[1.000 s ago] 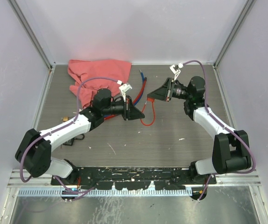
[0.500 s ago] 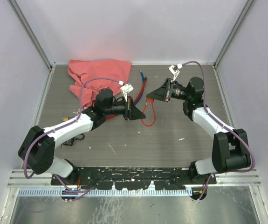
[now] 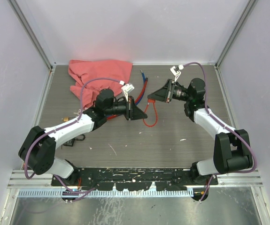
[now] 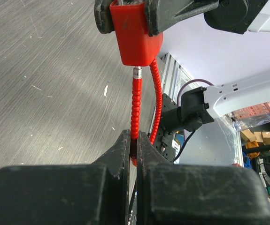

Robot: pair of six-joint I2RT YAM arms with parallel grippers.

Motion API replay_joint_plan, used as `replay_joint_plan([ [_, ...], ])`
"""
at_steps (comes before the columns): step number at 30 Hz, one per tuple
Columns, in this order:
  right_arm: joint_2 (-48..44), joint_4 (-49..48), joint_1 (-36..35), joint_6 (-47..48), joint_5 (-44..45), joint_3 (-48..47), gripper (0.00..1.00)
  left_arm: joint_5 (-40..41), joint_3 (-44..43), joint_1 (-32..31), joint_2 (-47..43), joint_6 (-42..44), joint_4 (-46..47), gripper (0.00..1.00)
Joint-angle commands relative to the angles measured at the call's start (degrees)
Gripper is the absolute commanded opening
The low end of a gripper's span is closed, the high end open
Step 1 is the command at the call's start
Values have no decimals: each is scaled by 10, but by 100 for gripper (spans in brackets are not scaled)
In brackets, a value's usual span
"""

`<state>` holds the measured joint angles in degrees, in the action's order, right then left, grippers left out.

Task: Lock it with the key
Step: Lock the lock.

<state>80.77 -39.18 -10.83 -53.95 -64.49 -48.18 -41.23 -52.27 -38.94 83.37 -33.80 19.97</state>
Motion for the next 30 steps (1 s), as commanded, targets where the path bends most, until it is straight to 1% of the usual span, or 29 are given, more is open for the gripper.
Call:
replay_joint_plan([
  [1, -6, -29, -10, 4, 5, -2, 1, -11, -21, -2, -4, -11, 70, 0],
  [4, -9, -26, -11, 7, 7, -1, 1, 0, -17, -2, -5, -20, 78, 0],
  [9, -9, -23, -13, 8, 14, 1, 1, 27, -6, -2, -5, -51, 122, 0],
  [23, 8, -152, -24, -82, 44, 22, 1, 131, 1, -7, -11, -49, 152, 0],
  [30, 8, -159, -26, -74, 49, 28, 1, 174, -2, -9, -7, -57, 200, 0],
])
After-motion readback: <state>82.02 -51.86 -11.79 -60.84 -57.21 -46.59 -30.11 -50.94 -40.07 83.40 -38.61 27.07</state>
